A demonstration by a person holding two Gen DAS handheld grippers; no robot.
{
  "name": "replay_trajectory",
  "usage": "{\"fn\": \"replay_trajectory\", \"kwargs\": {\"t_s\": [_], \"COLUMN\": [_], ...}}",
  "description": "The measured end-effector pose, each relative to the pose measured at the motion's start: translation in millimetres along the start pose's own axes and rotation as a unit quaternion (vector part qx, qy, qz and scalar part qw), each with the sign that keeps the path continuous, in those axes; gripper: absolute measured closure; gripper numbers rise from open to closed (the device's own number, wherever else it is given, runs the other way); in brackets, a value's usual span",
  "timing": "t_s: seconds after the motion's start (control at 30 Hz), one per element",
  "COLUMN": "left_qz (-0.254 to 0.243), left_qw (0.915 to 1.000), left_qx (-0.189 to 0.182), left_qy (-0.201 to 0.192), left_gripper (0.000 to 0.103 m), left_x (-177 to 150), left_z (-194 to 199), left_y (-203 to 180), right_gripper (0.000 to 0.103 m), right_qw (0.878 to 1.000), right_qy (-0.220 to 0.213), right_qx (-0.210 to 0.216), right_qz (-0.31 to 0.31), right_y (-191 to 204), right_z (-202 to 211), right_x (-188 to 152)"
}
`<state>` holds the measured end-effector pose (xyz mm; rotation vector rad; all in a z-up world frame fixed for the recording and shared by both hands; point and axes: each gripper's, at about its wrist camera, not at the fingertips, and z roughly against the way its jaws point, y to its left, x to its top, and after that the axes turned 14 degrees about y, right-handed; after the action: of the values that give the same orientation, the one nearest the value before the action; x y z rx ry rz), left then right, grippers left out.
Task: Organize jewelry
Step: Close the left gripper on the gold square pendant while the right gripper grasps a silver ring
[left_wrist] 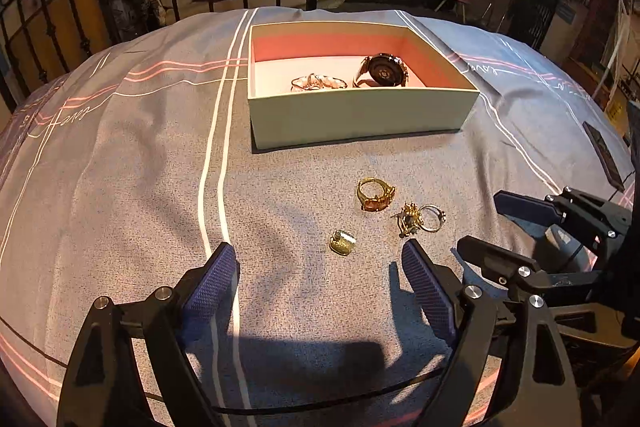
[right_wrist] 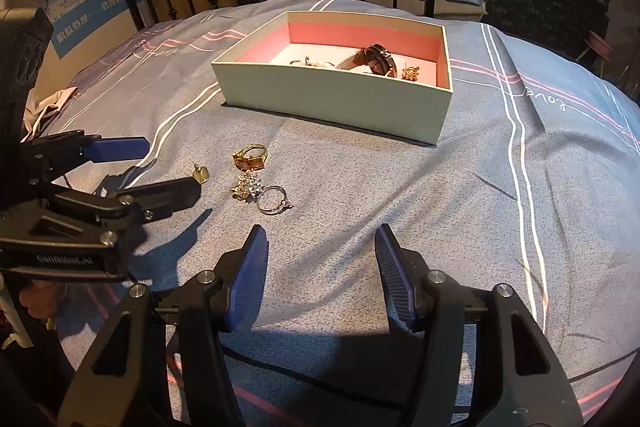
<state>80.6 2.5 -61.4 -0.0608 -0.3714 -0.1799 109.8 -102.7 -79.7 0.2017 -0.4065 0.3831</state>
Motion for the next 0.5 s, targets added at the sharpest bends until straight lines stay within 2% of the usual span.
{"fn": "replay_trajectory", "kwargs": {"t_s": [0.07,0.2,0.27,0.3,0.37,0.5], "left_qz": [-0.004,-0.015,-0.022,-0.023,-0.023,-0.011], "left_qw": [1.0000,0.9999,0.9997,0.9997,0.9997,0.9998], "left_qx": [-0.002,0.007,0.007,0.005,-0.001,-0.013], "left_qy": [0.006,0.003,-0.002,-0.004,-0.006,-0.011], "left_gripper": [0.036,0.052,0.068,0.071,0.090,0.092], "left_x": [3,8,9,9,8,6], "left_z": [-5,-13,-14,-14,-15,-16], "left_y": [-1,-3,-4,-4,-2,3], "right_gripper": [0.046,0.049,0.052,0.052,0.055,0.062], "right_qw": [1.000,1.000,1.000,1.000,0.999,0.998], "right_qy": [0.003,0.007,0.009,0.009,0.011,0.021], "right_qx": [0.002,-0.002,-0.004,-0.004,-0.004,-0.005], "right_qz": [0.006,0.019,0.022,0.024,0.032,0.059], "right_y": [2,4,5,6,9,22], "right_z": [-2,-4,-5,-6,-8,-17], "right_x": [1,5,8,10,15,24]}}
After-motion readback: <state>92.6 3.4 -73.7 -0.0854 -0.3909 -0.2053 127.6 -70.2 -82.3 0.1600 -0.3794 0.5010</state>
